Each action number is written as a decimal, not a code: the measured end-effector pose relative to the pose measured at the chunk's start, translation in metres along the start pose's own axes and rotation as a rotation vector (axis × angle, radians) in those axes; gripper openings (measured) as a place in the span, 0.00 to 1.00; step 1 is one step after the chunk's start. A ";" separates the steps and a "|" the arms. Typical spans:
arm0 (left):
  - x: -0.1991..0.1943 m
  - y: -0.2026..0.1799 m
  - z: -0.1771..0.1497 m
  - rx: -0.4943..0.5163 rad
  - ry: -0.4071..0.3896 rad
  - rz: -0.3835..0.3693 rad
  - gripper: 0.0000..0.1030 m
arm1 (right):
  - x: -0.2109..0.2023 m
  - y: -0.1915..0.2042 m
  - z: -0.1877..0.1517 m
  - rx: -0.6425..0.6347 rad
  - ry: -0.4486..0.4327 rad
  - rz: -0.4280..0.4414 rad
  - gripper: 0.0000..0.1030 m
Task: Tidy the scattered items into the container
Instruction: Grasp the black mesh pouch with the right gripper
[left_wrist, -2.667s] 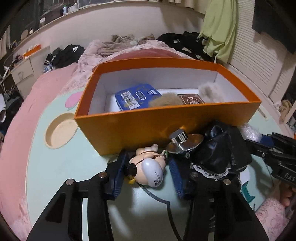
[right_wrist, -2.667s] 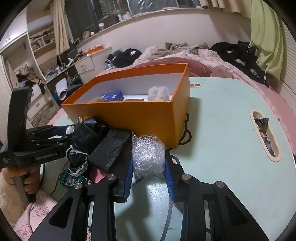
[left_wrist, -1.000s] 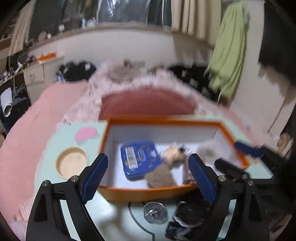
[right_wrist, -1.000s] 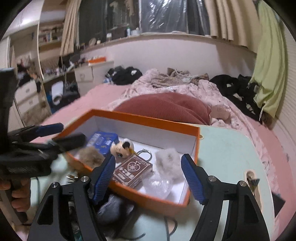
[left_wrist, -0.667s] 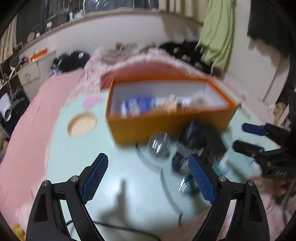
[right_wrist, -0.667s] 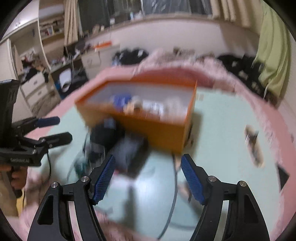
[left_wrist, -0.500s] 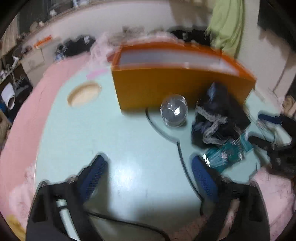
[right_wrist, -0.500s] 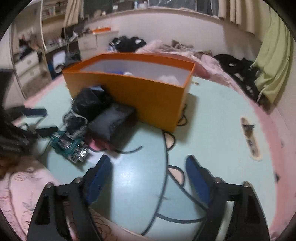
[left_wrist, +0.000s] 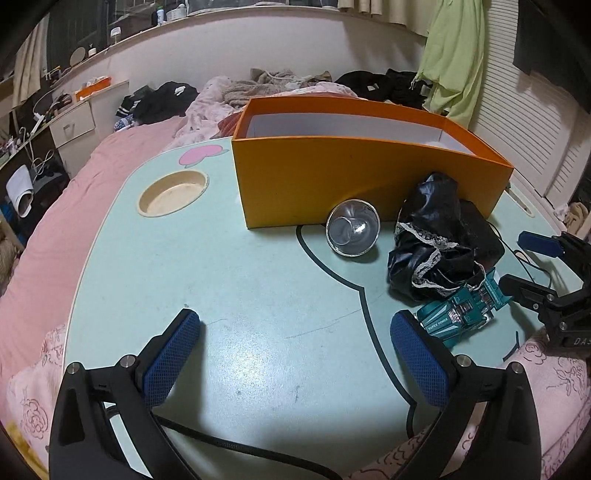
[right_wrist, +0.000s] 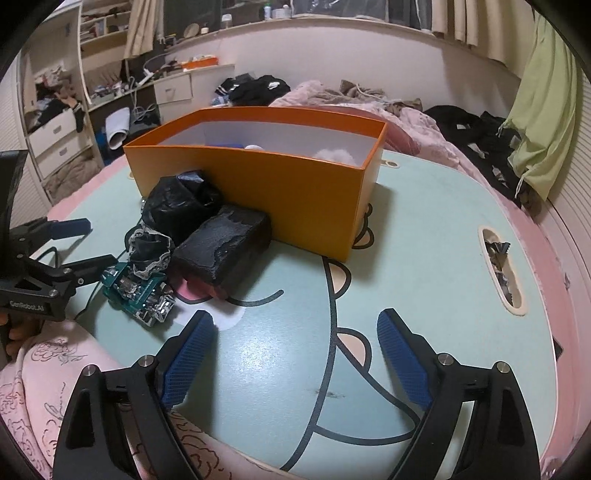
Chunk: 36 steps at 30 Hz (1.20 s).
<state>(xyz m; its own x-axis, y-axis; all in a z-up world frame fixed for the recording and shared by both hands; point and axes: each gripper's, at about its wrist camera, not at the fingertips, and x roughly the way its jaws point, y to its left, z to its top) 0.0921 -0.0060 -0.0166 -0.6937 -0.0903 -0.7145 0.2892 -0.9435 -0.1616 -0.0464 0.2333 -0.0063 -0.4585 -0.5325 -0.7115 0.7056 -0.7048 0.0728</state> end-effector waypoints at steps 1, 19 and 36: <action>0.000 0.000 0.000 0.000 0.000 0.000 1.00 | 0.000 0.000 0.000 0.000 0.000 -0.001 0.87; -0.001 0.001 0.000 0.013 0.004 -0.001 1.00 | -0.012 0.010 0.024 -0.002 -0.043 0.064 0.87; -0.007 0.004 0.001 0.014 0.008 0.004 1.00 | 0.013 -0.003 0.028 0.103 0.022 0.052 0.37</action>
<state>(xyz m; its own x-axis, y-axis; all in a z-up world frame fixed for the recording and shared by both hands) 0.0978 -0.0090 -0.0116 -0.6872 -0.0914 -0.7207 0.2825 -0.9476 -0.1492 -0.0695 0.2151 0.0043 -0.4097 -0.5598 -0.7203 0.6683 -0.7216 0.1807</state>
